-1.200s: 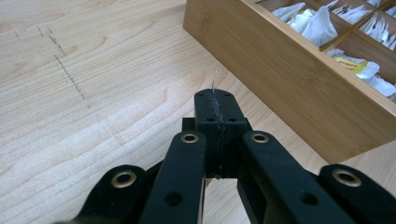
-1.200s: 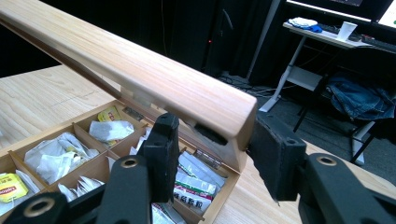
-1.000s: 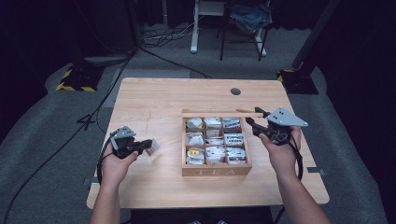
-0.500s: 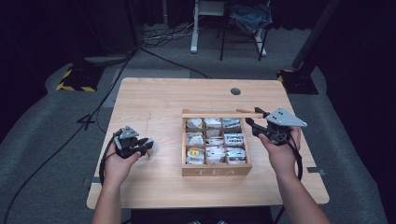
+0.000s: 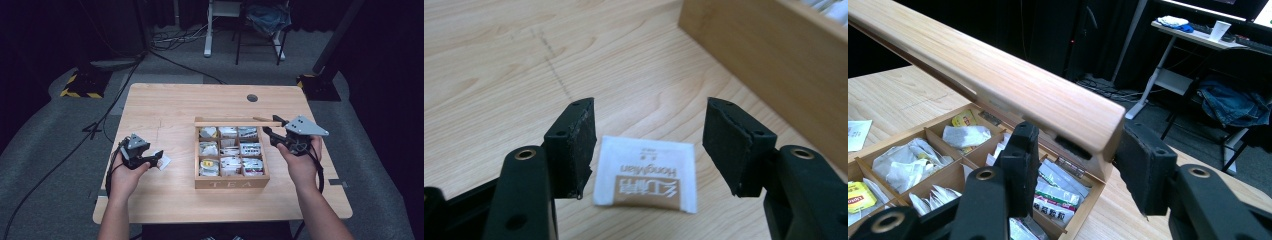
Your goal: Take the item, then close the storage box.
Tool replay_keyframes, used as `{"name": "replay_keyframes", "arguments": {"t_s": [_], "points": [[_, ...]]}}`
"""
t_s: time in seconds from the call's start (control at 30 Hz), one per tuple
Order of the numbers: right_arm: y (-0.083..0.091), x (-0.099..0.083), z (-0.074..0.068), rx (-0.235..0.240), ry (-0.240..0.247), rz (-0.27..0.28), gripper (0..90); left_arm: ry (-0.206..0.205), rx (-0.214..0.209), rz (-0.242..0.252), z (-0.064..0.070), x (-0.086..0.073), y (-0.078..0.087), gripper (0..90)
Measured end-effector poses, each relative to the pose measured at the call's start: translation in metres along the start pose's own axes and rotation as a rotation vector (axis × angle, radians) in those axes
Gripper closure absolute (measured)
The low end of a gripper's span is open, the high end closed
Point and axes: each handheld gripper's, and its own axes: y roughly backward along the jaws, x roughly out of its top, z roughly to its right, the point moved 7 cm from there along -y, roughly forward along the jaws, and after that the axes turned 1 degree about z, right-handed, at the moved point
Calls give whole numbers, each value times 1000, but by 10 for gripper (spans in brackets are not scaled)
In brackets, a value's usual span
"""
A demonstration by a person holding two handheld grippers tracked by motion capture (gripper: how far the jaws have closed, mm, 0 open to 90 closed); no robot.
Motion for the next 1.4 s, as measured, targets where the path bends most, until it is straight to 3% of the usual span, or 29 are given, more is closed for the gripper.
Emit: {"name": "replay_keyframes", "arguments": {"t_s": [0.1,0.3,0.33,0.6,0.8,0.93,1.07,1.4], "points": [[0,0,0,0,-2,-2,525,-1,-25,10,8,6,4,376],[1,-1,0,7,-6,-9,524,-38,-67,33,26,20,14,365],[1,-1,-1,9,-7,-9,524,-61,-77,35,33,23,17,363],[3,-3,-2,12,-9,-20,524,-113,-142,37,62,19,22,344],[7,-1,-2,26,-9,-23,525,-164,-179,21,83,7,24,333],[7,-1,-2,35,-11,-31,524,-172,-211,-12,93,-7,20,329],[9,-3,-3,54,-16,-50,520,-168,-223,-74,93,-26,9,328],[12,-6,-4,83,-14,-96,521,-172,-216,-152,93,-45,-9,325]]}}
